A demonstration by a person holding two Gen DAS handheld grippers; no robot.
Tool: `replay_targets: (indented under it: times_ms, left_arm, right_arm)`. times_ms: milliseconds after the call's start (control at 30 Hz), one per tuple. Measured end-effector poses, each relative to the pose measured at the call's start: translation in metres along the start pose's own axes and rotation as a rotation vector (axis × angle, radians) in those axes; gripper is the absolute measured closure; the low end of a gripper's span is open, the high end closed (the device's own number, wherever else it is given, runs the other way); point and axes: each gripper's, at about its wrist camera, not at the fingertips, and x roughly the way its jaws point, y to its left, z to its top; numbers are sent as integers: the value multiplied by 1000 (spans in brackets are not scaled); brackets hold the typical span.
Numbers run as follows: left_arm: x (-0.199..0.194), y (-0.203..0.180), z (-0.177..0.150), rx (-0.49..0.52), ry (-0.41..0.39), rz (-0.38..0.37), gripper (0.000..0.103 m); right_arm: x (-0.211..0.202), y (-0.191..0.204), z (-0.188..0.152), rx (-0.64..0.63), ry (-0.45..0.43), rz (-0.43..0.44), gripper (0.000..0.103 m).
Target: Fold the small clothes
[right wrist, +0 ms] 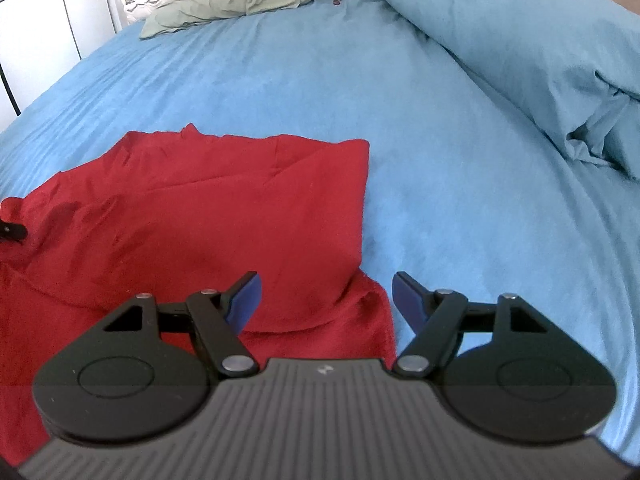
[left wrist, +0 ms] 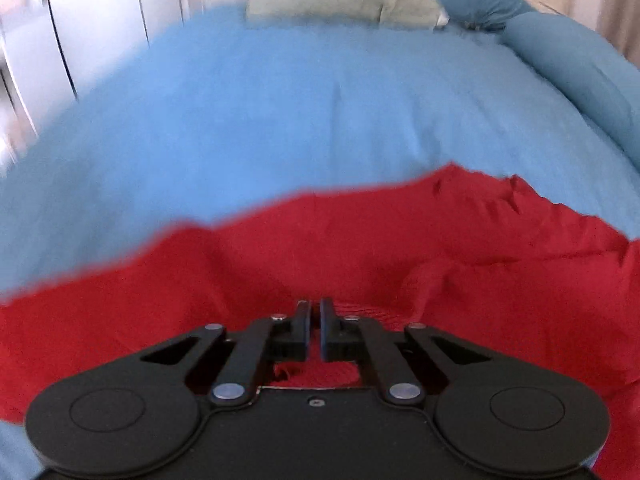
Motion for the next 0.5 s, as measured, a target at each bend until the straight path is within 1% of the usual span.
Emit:
replay_targets:
  times_ms: [33, 67, 100, 167, 200, 233, 267, 300, 333, 367, 400, 433, 467, 500]
  left_arm:
    - [-9, -3, -2, 29, -55, 42, 99]
    - [-15, -4, -4, 50, -88, 66, 99]
    - [-15, -4, -6, 65, -93, 86, 99]
    - [-4, 0, -8, 74, -57, 129, 99]
    - [5, 3, -9, 64, -26, 155, 95]
    - [12, 7, -8, 46, -4, 180, 91]
    - [15, 11, -6, 17, 10, 193, 91]
    - [13, 18, -5, -28, 2, 181, 91]
    - [6, 26, -5, -76, -25, 150, 80]
    - [-2, 27, -3, -107, -50, 121, 73]
    - [-7, 24, -2, -112, -61, 99, 58]
    - [-8, 15, 3, -102, -66, 73, 46]
    - [-11, 8, 5, -88, -69, 43, 42]
    - [-15, -2, 6, -72, -73, 8, 42]
  right_arm:
    - [0, 0, 0, 4, 1, 1, 15]
    - [0, -1, 0, 7, 2, 1, 15]
    - [1, -1, 0, 10, 4, 1, 15]
    - [2, -1, -1, 13, 7, 4, 15]
    - [3, 0, -2, 15, 7, 5, 15]
    - [4, 0, -2, 17, 7, 7, 15]
    - [4, 1, -2, 18, 8, 9, 15]
    - [4, 0, -2, 16, 7, 10, 15]
    - [4, 1, -3, 15, 3, 10, 15]
    - [3, 0, -3, 15, -2, 11, 15]
    - [3, 1, -4, 17, -5, 15, 14]
    - [2, 0, -5, 18, -7, 22, 14]
    - [2, -1, -7, 18, -6, 27, 14]
    - [2, 0, -8, 14, -2, 26, 14]
